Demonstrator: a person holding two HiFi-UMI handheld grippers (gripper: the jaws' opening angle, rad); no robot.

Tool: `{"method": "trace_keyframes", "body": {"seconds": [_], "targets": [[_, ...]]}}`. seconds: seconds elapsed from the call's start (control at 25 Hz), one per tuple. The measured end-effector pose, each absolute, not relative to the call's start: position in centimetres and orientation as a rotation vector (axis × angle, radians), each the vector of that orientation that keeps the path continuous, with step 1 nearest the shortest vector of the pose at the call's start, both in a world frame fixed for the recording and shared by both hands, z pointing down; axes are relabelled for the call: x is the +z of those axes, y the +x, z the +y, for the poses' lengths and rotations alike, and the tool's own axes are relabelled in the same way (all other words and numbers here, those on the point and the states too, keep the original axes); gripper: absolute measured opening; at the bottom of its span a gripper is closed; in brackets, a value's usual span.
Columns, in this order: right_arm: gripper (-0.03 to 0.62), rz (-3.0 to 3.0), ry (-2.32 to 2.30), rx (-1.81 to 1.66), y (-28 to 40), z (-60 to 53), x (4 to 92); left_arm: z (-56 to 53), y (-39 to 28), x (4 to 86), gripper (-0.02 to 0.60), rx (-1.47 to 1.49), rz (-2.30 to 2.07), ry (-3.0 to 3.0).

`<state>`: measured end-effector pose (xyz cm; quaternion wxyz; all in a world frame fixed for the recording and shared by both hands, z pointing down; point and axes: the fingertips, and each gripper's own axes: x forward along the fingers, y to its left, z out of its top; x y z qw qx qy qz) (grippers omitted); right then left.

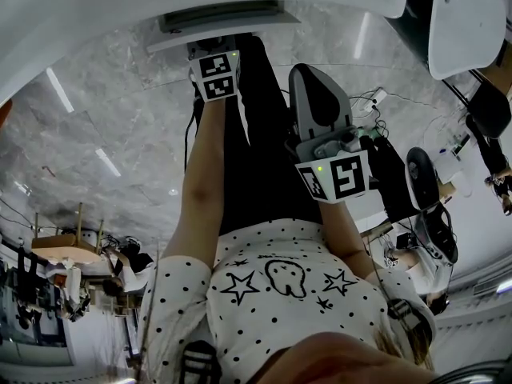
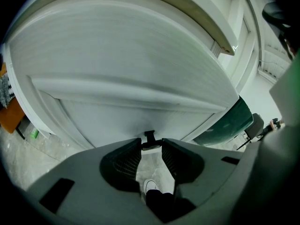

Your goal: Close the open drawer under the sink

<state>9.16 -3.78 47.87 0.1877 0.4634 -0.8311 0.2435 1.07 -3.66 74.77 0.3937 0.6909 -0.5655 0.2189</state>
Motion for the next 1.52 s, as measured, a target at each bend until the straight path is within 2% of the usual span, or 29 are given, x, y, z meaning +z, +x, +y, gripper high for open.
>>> {"method": "trace_keyframes", "body": {"seconds": [1.52], "targets": [[0.015, -2.306, 1.347, 0.711, 10.1, -3.8, 47.8, -7.3, 0.1, 73.5, 0.138, 0.569, -1.451, 1.754]]}}
